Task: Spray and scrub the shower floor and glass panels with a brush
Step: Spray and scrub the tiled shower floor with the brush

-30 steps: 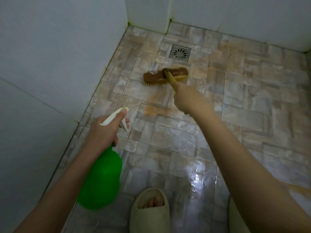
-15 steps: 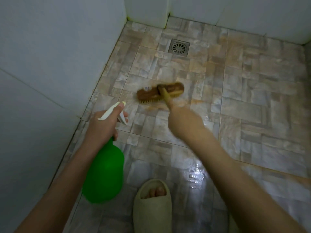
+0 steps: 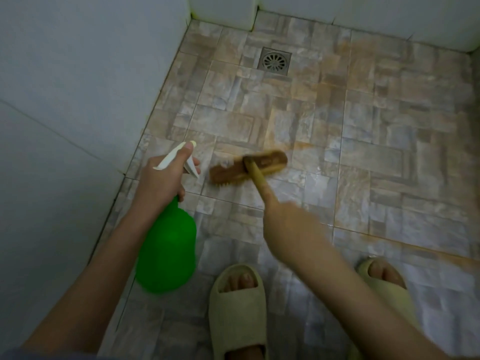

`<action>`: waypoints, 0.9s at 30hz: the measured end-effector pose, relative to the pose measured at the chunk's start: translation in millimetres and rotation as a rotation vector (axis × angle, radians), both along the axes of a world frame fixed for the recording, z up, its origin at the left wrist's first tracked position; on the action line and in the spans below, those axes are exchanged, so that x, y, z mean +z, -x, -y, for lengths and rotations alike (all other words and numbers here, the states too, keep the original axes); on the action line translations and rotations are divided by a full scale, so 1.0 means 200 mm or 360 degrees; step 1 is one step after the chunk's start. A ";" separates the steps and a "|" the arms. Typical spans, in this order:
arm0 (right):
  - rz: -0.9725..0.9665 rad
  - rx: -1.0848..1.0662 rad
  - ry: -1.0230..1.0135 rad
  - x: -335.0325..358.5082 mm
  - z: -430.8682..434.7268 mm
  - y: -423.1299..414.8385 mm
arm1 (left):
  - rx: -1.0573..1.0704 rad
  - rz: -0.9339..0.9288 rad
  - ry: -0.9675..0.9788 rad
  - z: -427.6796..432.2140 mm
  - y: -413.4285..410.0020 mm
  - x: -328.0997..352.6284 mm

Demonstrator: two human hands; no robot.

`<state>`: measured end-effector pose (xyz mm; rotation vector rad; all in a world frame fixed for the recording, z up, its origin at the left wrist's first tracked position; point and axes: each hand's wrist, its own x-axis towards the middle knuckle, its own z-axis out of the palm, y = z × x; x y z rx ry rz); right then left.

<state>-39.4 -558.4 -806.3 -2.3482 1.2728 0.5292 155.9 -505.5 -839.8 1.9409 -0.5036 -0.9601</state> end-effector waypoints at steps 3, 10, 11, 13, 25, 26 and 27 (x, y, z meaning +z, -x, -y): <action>0.0084 -0.0138 0.0042 -0.17 0.32 -0.14 | -0.0035 0.0020 0.0020 0.02 0.00 0.00; 0.0078 -0.0217 -0.0108 -0.02 0.12 0.09 | -0.0125 -0.0027 -0.0010 0.09 0.05 0.00; 0.0101 -0.0202 -0.0052 -0.05 0.19 0.08 | -0.0123 -0.0032 -0.0005 0.11 0.06 0.00; 0.0159 -0.0275 0.0019 -0.15 0.43 0.03 | -0.0130 -0.0049 0.0020 0.15 0.09 0.00; 0.0067 -0.0452 0.0018 -0.10 0.65 0.16 | -0.0256 -0.0136 0.0092 0.32 0.20 -0.02; 0.0066 -0.0470 -0.0013 -0.07 0.70 0.17 | -0.0278 -0.0128 0.0094 0.33 0.21 -0.02; 0.0043 -0.0491 -0.0055 -0.04 0.69 0.20 | -0.0294 -0.0119 0.0090 0.34 0.21 -0.02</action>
